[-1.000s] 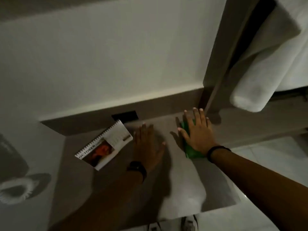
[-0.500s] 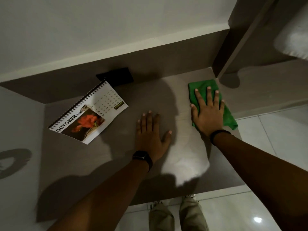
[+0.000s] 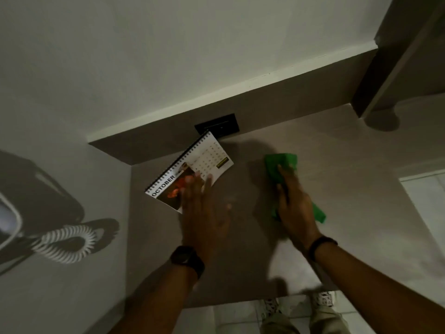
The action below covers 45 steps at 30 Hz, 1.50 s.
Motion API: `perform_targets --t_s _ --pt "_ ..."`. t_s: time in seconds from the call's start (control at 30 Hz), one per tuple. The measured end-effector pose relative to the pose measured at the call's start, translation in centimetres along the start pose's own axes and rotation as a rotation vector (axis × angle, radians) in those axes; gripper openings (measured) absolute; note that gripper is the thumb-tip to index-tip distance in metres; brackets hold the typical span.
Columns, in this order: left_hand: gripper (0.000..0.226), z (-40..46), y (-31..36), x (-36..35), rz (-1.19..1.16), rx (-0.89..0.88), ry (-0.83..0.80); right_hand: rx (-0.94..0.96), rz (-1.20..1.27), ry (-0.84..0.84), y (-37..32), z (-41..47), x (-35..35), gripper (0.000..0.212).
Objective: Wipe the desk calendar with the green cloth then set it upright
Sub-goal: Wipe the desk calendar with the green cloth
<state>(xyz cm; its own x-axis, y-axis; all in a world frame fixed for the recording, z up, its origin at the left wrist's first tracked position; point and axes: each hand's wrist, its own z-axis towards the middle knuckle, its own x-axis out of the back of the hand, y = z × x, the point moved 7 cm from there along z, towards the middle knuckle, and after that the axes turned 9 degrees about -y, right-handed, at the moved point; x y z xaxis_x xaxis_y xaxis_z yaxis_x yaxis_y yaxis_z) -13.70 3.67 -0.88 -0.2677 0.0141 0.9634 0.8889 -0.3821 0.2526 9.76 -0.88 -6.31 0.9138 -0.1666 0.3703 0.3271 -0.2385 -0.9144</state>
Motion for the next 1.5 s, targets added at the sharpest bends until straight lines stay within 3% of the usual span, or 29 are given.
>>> perform_targets --t_s 0.1,0.27,0.47,0.6,0.73,0.83,1.0,1.2,1.37,1.5 --pt "0.096 1.1 -5.1 4.9 0.071 0.076 0.061 0.092 0.062 -0.063 -3.3 -0.3 -6.4 0.061" --pt "0.100 3.1 -8.9 5.9 0.344 0.051 -0.178 0.237 0.097 -0.080 -7.9 1.1 -14.4 0.066" --pt "0.093 2.9 -8.4 5.5 0.270 0.024 -0.217 0.280 0.063 -0.085 -9.4 2.5 -19.6 0.062" --pt "0.079 2.7 -8.2 5.9 0.248 0.002 -0.185 0.276 -0.044 -0.071 -9.5 2.6 -22.5 0.082" --pt "0.077 3.0 -8.3 5.9 0.259 0.011 -0.201 0.209 -0.047 0.029 -9.0 3.3 -22.4 0.087" --pt "0.079 3.1 -8.6 5.8 0.275 0.015 -0.201 0.072 0.093 0.069 -9.2 4.2 -22.2 0.085" --pt "0.081 2.9 -8.4 5.5 0.333 -0.037 -0.181 0.195 0.040 0.003 -10.2 0.9 -24.7 0.086" --pt "0.085 3.1 -9.0 5.4 0.325 0.003 -0.159 0.009 0.114 0.048 -7.9 5.1 -21.9 0.084" --pt "0.077 2.9 -8.5 5.2 0.307 -0.031 -0.128 0.206 0.068 -0.014 -9.2 1.8 -24.5 0.095" --pt "0.077 2.9 -8.8 5.2 0.315 -0.022 -0.117 0.103 0.093 0.036 -7.3 2.6 -23.8 0.095"
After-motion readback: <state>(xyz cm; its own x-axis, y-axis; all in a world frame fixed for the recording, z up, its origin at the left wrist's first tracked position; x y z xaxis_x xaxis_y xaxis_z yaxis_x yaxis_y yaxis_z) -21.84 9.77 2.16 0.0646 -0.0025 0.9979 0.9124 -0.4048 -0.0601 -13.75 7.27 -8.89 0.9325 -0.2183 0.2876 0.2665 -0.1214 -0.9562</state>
